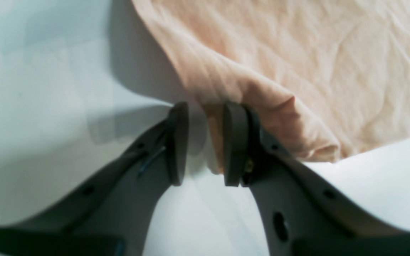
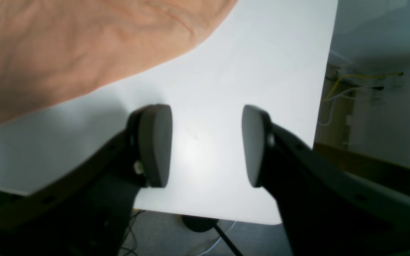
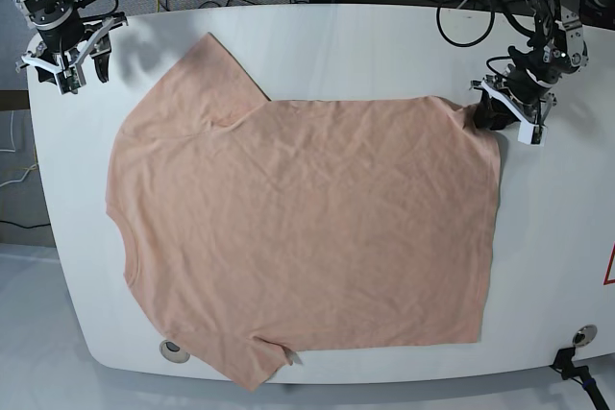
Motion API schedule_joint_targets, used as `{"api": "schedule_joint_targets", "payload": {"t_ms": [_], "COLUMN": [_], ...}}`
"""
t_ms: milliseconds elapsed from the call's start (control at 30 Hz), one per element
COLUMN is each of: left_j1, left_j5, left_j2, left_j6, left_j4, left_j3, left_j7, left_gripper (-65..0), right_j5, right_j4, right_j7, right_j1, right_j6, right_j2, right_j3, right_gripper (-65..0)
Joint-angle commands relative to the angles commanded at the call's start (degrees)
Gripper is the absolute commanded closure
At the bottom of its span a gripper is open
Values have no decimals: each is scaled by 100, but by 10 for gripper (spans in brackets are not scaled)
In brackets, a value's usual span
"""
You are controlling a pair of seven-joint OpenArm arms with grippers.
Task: Fold the T-shirt properly
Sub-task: 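Grasp the shirt corner near the left gripper with the left gripper, then move the right gripper to the sleeve corner and grasp it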
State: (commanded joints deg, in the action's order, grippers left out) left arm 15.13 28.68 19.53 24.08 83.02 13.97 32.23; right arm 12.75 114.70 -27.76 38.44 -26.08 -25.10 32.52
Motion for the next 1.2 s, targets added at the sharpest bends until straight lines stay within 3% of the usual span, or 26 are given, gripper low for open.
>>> {"api": "schedule_joint_targets", "payload": {"t_ms": [133,267,567,933,1067,1200], "left_j1": [78,148,562,600,641,625], "left_j5": [98,62,560,432,414,552], "left_j2": [-6,-6,-39,-59,-63,-51], "left_j6": [-44,-80,-97,-117,-188,-94], "left_j4": [101,244,497,420,394,423], "left_j3": [-31,170,940,871,859,877], "left_j7": [142,516,741,807,842,707], "left_gripper": [-133,0,0,0,-27,-36], "right_j5": [5,5,40,185,236,201], "right_j4": [91,83,84,-599,-725,-599], "right_j7": [-25,-57,-96,-249,-291,-277], "right_j1": [-8,-27,-86,-274,-306,-403], "right_j6": [-70,-72,-57,-20,-2,-33], "right_j2": [-10,-4,20,95,148,83], "right_j3": [-2,-16,27,-26,-17,-36], "right_gripper": [-303,-296,-281,-280,-278,-289]}}
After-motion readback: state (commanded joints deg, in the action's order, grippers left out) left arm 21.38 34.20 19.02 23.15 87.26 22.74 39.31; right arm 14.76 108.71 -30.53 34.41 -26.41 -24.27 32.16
